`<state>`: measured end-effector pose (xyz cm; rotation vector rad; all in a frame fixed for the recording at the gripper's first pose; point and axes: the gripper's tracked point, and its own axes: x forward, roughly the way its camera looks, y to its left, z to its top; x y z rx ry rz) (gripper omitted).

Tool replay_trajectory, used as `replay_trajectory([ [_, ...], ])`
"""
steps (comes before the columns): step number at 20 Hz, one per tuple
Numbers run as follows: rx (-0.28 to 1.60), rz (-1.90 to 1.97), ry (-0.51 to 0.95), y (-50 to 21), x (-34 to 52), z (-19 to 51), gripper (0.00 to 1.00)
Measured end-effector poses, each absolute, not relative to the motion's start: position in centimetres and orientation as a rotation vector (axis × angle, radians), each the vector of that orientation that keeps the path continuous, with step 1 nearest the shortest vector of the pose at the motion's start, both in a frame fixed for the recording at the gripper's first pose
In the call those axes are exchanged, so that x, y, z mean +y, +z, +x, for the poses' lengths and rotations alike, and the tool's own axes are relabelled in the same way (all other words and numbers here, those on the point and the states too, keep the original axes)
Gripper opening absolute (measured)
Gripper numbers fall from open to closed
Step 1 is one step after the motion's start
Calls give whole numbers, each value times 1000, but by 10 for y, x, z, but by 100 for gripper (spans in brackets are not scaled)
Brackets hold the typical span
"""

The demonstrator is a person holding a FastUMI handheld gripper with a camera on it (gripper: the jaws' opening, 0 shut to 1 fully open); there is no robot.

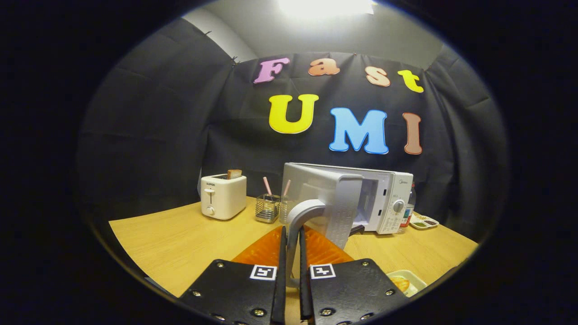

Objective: Open the microwave, put the food inside, and close the microwave door.

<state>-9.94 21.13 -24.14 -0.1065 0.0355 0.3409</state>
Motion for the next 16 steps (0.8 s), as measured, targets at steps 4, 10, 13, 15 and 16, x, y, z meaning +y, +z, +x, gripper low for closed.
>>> replay_trajectory([
  [4, 18, -128, 329, -244, 248, -111, 13],
  [10, 47, -128, 250, -255, 271, -119, 14],
  [13, 55, -145, 327, -258, 286, -135, 14],
  [15, 46, -134, 375, -257, 282, -145, 14],
  [16, 36, -117, 417, -255, 282, -150, 15],
])
